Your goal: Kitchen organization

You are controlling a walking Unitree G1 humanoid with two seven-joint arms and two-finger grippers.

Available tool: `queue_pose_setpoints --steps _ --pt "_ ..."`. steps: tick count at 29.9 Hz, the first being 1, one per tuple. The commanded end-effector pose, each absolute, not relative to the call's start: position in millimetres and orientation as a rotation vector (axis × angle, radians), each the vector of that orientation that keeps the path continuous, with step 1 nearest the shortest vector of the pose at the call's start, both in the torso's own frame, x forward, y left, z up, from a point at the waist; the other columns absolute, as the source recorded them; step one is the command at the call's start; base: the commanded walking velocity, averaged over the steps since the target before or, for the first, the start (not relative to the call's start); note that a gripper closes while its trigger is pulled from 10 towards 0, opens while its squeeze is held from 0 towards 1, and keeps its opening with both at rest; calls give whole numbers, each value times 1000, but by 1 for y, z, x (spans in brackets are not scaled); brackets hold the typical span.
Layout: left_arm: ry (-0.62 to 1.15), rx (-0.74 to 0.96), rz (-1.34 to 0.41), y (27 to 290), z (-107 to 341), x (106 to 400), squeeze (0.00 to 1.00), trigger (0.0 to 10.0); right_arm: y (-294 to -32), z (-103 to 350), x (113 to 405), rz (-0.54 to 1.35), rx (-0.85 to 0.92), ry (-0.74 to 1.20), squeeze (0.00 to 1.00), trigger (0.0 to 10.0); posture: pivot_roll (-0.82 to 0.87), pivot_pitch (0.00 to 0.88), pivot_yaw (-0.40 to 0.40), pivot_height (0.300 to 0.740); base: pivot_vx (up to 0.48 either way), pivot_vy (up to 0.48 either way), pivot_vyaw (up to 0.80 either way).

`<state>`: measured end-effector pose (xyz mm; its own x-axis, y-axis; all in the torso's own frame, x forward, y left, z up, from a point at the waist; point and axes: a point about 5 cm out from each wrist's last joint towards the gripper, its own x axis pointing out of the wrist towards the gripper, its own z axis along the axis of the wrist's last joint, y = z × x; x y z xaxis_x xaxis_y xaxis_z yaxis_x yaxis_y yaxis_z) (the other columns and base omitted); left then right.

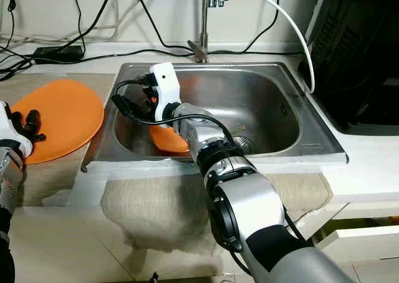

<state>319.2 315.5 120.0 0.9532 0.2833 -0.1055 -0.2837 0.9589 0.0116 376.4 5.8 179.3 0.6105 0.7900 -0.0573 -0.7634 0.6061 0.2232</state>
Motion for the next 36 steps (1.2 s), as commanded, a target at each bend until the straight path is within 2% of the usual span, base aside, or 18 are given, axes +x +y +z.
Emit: queue_pose_setpoints --steps 1,3,6,11,16,18,19,20,23,28,36 --pt "399 -68 289 305 50 288 0 10000 3 187 380 887 155 131 0 10000 91 0 -57 740 0 0 0" --pt "378 -59 278 303 55 292 0 10000 -3 190 384 843 139 101 0 10000 91 0 -57 740 0 0 0" --pt "322 -32 248 297 69 304 0 10000 -11 198 388 762 -81 -37 0 10000 83 0 -50 740 0 0 0" --pt "256 -10 210 289 86 318 0 10000 -20 201 388 689 -159 -135 0 10000 70 0 -42 740 0 0 0" --pt "168 19 129 270 110 337 0 10000 -48 193 391 512 -105 -168 0 10000 59 0 -31 740 0 0 0" --pt "126 15 79 256 123 346 0 10000 -67 190 392 376 -83 -198 0 10000 53 0 -25 740 0 0 0" --pt "126 15 79 256 123 346 0 10000 -67 190 392 376 -83 -198 0 10000 53 0 -25 740 0 0 0" --pt "86 31 25 242 134 354 0 10000 -80 188 391 284 -93 -236 0 10000 49 0 -18 740 0 0 0" --pt "42 33 -25 229 148 362 0 10000 -94 186 388 186 -100 -262 0 10000 39 0 -5 740 0 0 0" --pt "-29 52 -89 213 172 374 0 10000 -107 172 379 80 -98 -264 0 10000 24 0 12 740 0 0 0" --pt "-50 89 -99 212 177 376 0 10000 -109 161 371 57 -92 -246 0 10000 18 0 19 740 0 0 0"
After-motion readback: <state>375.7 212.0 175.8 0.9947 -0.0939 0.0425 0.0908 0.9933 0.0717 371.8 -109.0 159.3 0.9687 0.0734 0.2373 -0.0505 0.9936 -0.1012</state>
